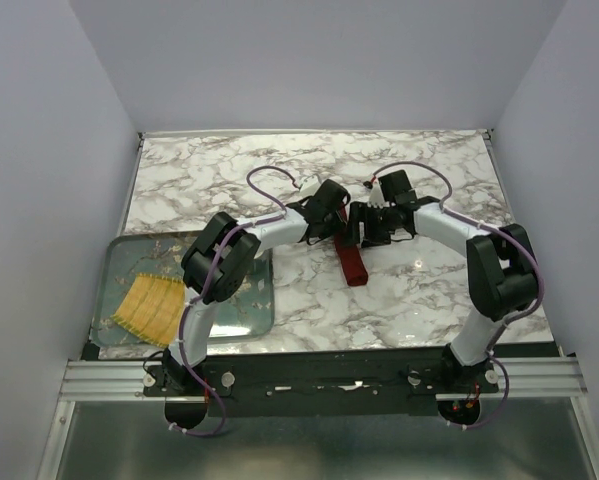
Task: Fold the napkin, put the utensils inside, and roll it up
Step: Roll the napkin with the utensil
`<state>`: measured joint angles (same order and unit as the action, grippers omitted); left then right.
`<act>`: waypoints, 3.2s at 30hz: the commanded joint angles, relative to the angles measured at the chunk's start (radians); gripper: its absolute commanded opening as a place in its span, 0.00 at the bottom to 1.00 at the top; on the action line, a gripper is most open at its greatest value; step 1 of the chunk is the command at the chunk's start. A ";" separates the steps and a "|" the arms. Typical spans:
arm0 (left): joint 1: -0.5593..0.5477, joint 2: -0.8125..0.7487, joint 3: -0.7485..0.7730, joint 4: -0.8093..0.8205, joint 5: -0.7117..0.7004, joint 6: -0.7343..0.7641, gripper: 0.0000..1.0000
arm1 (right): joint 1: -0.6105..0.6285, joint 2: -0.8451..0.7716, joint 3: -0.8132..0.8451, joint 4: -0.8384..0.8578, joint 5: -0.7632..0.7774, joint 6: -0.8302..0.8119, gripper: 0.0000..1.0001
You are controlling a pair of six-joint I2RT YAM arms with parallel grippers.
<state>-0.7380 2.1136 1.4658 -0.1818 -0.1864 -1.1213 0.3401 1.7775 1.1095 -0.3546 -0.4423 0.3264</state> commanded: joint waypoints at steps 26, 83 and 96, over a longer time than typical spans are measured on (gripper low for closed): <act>-0.009 -0.116 -0.110 -0.035 0.079 0.014 0.71 | 0.112 -0.070 -0.172 0.058 0.169 0.046 0.70; -0.192 0.123 0.286 -0.377 -0.473 0.711 0.29 | -0.295 -0.484 -0.313 -0.043 0.109 0.096 0.76; -0.198 0.223 0.228 -0.052 -0.745 1.299 0.25 | -0.335 -0.504 -0.272 -0.080 0.119 0.042 0.76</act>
<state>-0.9360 2.2749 1.7195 -0.4374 -0.7845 -0.1246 0.0109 1.2987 0.8028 -0.3977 -0.3515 0.4000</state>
